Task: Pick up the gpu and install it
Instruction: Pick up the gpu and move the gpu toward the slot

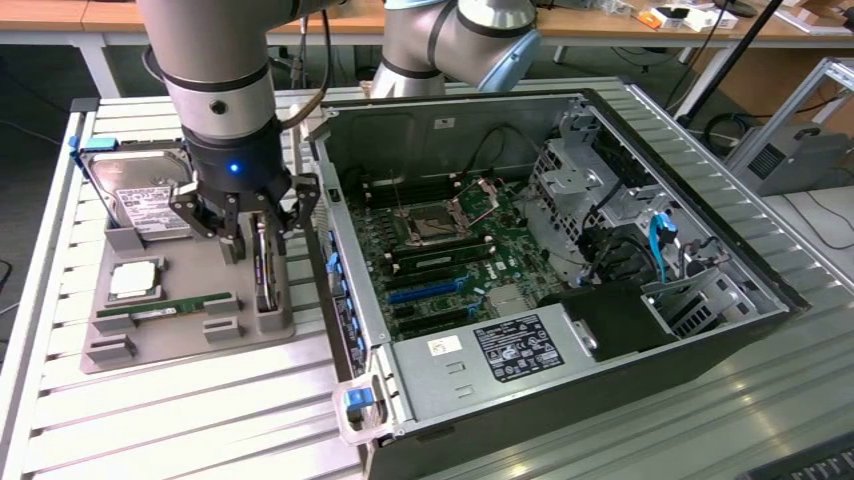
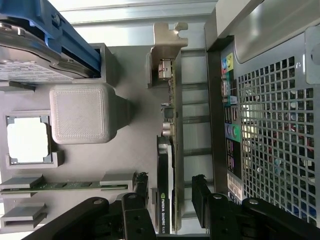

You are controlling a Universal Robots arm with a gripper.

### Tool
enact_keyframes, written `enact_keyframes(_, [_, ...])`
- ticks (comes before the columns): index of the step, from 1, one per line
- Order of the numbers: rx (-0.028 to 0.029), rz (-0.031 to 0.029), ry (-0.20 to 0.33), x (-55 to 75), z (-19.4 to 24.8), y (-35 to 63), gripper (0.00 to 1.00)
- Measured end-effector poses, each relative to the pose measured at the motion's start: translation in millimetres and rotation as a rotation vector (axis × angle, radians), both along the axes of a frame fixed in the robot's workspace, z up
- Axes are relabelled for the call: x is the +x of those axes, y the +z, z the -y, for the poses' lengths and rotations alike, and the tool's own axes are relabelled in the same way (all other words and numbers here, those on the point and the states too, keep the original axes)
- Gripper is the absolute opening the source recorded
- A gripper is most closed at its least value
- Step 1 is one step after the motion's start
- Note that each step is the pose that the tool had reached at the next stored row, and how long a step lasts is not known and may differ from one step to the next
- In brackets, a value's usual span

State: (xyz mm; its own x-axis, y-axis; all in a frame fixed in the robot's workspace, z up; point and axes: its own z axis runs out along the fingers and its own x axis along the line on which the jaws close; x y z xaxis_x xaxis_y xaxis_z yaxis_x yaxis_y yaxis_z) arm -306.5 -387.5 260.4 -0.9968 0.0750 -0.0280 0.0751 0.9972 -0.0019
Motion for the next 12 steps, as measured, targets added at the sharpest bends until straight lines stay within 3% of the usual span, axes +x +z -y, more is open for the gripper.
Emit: enact_keyframes(12, [0.0000, -0.0001, 0.000, -2.5, 0.0, -3.4, 0.48])
